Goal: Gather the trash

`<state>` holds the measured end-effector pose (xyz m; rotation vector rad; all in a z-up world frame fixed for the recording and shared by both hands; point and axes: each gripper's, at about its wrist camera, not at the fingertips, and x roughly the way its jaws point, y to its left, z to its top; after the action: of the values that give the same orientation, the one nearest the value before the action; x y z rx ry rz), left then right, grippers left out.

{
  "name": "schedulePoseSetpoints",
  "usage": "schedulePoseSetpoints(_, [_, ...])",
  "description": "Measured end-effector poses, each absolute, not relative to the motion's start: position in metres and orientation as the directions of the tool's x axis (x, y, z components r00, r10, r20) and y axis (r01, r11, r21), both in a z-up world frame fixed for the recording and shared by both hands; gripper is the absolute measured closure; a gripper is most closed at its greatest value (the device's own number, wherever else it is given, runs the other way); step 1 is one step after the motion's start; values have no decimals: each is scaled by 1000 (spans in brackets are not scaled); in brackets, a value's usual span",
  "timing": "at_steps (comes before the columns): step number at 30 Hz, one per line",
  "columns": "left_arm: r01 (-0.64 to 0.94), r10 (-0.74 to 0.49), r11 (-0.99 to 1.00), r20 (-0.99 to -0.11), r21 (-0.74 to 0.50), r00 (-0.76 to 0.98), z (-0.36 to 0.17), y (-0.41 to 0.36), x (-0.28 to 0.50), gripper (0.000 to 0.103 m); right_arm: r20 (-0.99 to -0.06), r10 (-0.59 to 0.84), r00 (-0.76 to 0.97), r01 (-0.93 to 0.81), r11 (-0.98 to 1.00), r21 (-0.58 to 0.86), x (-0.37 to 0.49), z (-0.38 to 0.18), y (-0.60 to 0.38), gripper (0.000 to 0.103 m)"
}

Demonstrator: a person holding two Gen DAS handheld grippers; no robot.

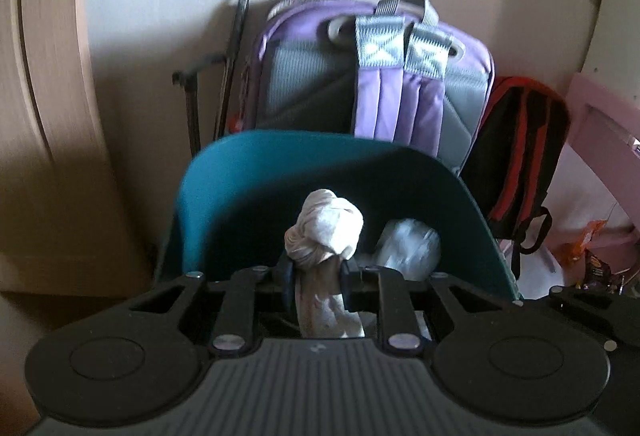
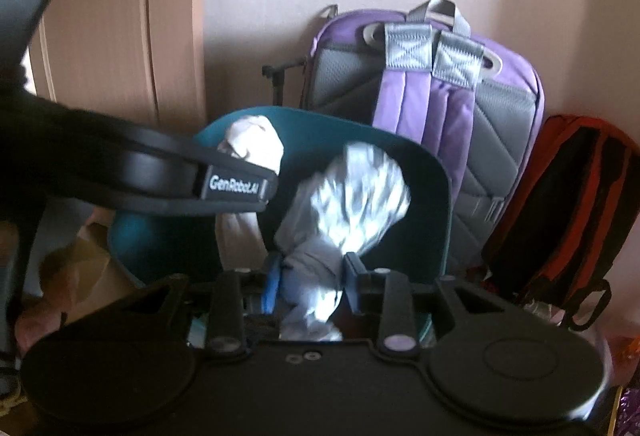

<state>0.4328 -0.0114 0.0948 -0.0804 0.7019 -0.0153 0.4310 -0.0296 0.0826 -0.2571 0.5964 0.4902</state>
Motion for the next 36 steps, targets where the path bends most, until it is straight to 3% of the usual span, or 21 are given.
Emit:
schedulePoseSetpoints(4, [-29,-51,994,-676,-106,735,86,-9,437,66,-597,364,715,-496,866,-67,432,77,-37,65])
schedulePoseSetpoints(5, [-33,-50,993,-678,-109,734,85,-9,435,55,-596,365,715,-494,867,-62,431,76,-39,64])
schedulePoseSetpoints(7, [-43,-42,993,-666,-111,745,85,-9,429,42,-597,372,710,-494,868,-47,429,77,-42,59])
schedulePoseSetpoints(12, [-40,-48,992,-647,-121,761,96,-13,413,40,-583,387,714,-498,867,-33,418,86,-48,52])
schedulePoseSetpoints(15, [-37,-44,993,-628,-115,777,107,-18,401,31,-566,398,722,-499,866,-27,405,95,-52,45])
schedulePoseSetpoints(24, [-19,-35,996,-574,-88,818,137,-26,351,29,-519,417,746,-497,868,-17,363,121,-69,29])
schedulePoseSetpoints(26, [-18,-32,996,-563,-83,826,142,-26,339,23,-509,419,752,-492,871,-10,352,126,-74,25])
schedulePoseSetpoints(36, [1,-36,998,-513,-67,858,157,-26,277,16,-452,443,775,-475,879,46,307,151,-100,7])
